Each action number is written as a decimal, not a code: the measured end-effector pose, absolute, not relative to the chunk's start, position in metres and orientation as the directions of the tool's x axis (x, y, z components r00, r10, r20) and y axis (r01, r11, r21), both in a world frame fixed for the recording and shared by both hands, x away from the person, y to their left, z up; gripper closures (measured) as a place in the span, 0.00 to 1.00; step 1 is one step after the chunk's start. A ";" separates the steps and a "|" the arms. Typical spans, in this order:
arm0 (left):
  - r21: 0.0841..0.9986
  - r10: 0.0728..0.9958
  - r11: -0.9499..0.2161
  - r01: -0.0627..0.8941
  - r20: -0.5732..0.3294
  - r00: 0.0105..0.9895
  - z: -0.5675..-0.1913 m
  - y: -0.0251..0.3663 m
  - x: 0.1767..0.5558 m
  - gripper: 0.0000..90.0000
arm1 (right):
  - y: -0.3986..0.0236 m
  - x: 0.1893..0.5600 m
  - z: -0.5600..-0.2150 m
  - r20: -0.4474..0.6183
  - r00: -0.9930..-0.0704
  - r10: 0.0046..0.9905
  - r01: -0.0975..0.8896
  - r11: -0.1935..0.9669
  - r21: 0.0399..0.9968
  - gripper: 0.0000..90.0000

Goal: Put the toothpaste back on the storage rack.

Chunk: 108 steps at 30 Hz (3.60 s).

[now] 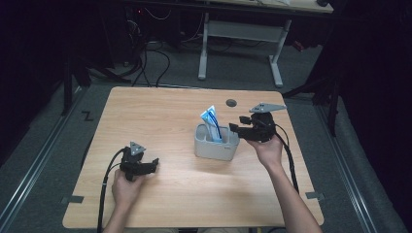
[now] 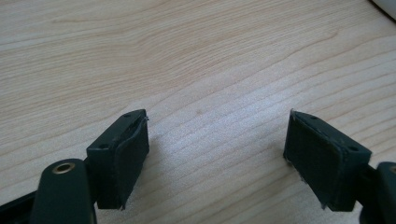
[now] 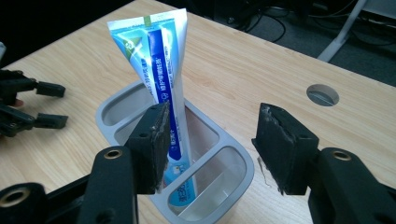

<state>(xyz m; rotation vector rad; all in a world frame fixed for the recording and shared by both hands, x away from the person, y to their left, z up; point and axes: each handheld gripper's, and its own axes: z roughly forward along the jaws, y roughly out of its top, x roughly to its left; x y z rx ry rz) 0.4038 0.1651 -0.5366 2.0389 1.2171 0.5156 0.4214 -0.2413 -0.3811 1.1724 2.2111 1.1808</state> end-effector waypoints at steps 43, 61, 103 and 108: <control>0.735 0.877 -0.315 0.600 -0.016 0.480 -0.537 0.165 0.404 0.25 | -0.296 0.380 -0.392 0.101 -0.512 0.853 0.508 0.206 0.837 0.51; 0.735 0.877 -0.315 0.600 -0.016 0.480 -0.537 0.165 0.404 0.25 | -0.310 0.369 -0.405 0.127 -0.491 0.862 0.523 0.175 0.834 0.50; 0.735 0.877 -0.315 0.600 -0.016 0.480 -0.537 0.165 0.403 0.25 | -0.322 0.366 -0.451 0.141 -0.396 0.907 0.598 0.138 0.790 0.52; 0.735 0.877 -0.315 0.600 -0.016 0.480 -0.537 0.165 0.403 0.25 | -0.322 0.367 -0.457 0.142 -0.389 0.910 0.603 0.134 0.786 0.52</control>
